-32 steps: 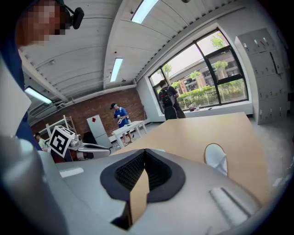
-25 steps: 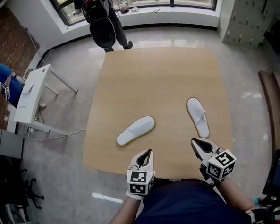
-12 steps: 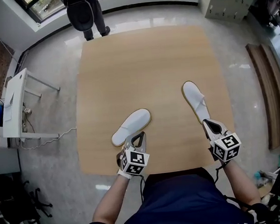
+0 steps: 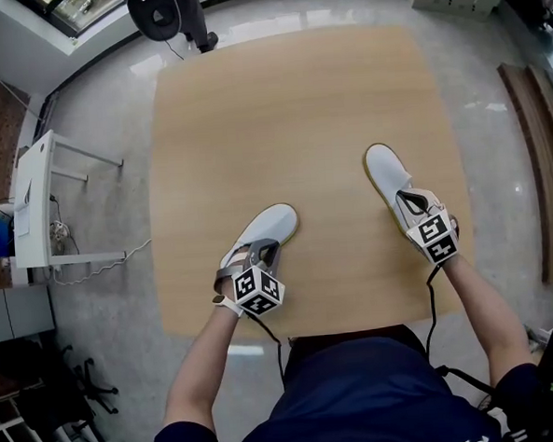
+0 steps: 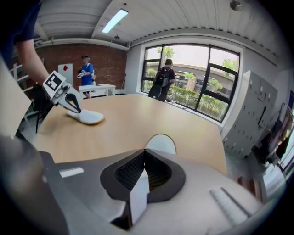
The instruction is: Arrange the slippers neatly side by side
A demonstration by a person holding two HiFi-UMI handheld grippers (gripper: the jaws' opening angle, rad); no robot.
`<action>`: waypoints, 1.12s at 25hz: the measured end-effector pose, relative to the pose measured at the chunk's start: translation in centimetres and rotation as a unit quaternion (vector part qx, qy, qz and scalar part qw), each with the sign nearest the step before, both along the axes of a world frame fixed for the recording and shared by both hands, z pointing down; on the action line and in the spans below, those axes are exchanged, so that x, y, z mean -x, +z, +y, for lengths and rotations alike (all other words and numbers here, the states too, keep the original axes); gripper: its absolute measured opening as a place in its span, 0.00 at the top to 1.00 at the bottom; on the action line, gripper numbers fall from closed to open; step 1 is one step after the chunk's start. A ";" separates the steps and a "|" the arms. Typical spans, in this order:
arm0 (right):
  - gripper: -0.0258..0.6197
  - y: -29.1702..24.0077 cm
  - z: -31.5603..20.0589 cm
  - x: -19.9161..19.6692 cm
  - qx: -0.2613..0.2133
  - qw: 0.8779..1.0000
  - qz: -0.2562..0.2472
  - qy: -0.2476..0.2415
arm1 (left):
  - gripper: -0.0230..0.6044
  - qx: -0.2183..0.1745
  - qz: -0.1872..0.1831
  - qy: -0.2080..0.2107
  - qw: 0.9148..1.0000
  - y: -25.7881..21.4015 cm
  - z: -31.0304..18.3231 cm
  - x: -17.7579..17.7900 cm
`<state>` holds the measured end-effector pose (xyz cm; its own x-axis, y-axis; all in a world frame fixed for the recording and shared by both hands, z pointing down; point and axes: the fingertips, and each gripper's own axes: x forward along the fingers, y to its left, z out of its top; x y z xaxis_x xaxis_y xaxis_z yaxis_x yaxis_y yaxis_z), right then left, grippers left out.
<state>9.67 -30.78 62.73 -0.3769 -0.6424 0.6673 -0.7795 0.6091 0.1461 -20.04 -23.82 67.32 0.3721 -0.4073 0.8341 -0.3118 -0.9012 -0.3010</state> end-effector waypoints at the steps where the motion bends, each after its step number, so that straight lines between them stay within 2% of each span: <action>1: 0.95 0.5 -0.5 0.4 -0.004 1.000 0.018 -0.021 | 0.96 0.001 -0.010 0.014 1.000 0.4 -0.1 0.1; 6: 0.95 2.9 -2.2 0.7 -0.010 0.989 0.096 -0.109 | 0.96 -0.004 -0.064 0.104 0.992 1.7 -0.2 0.6; 10: 0.95 5.8 -2.5 -0.2 0.015 0.986 0.121 -0.114 | 0.96 -0.005 -0.067 0.107 0.992 3.1 -0.8 1.6; 14: 0.95 6.7 -2.7 -0.5 0.022 0.993 0.090 -0.079 | 0.96 -0.013 -0.040 0.068 0.997 3.2 -1.3 2.0; 19: 0.95 6.9 -2.3 -0.2 0.029 0.998 0.048 -0.038 | 0.96 -0.012 -0.003 -0.021 1.000 3.1 -1.5 2.3; 25: 0.95 7.4 -0.9 0.6 0.045 0.999 0.017 0.000 | 0.96 0.013 0.028 -0.096 0.995 3.4 -1.5 1.7; 28: 0.95 7.4 -0.4 1.1 0.056 0.998 0.006 0.016 | 0.96 0.032 0.047 -0.142 0.988 3.4 -1.9 1.0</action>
<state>8.52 -31.19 70.17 -0.3485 -0.5757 0.7397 -0.7979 0.5963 0.0882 -21.06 -25.76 70.75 0.3279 -0.4533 0.8289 -0.5785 -0.7900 -0.2032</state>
